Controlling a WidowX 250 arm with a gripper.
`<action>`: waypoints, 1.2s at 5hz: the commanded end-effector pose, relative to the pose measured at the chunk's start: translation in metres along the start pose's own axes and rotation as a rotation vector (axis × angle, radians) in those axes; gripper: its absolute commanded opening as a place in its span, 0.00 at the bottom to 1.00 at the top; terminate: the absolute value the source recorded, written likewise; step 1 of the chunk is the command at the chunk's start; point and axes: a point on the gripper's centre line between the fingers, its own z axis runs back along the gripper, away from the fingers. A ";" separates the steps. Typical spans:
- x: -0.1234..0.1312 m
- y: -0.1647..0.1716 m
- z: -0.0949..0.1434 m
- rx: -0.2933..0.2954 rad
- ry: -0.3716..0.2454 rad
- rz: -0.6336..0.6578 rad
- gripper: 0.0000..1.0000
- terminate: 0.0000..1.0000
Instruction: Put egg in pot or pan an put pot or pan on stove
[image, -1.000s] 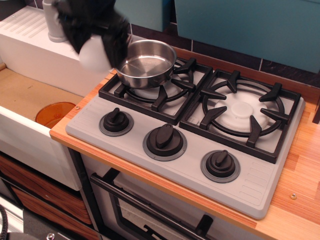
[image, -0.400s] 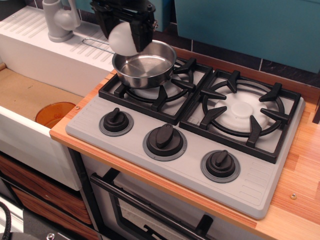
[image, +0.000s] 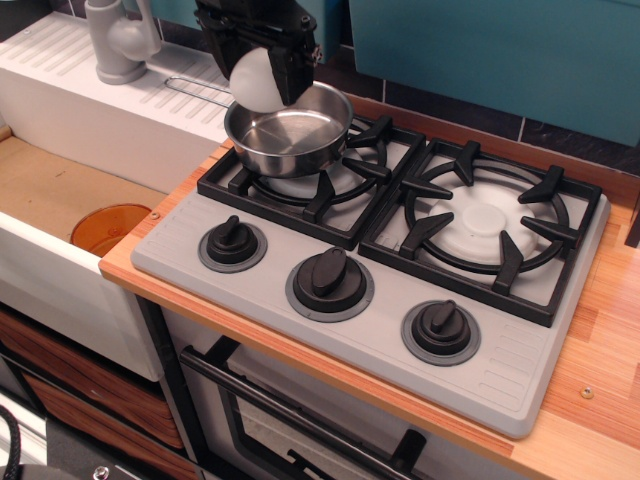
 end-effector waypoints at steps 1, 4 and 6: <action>0.026 0.005 0.013 0.034 -0.033 -0.028 1.00 0.00; 0.028 -0.018 0.037 0.045 0.043 0.020 1.00 0.00; 0.020 -0.034 0.031 0.057 0.003 0.031 1.00 0.00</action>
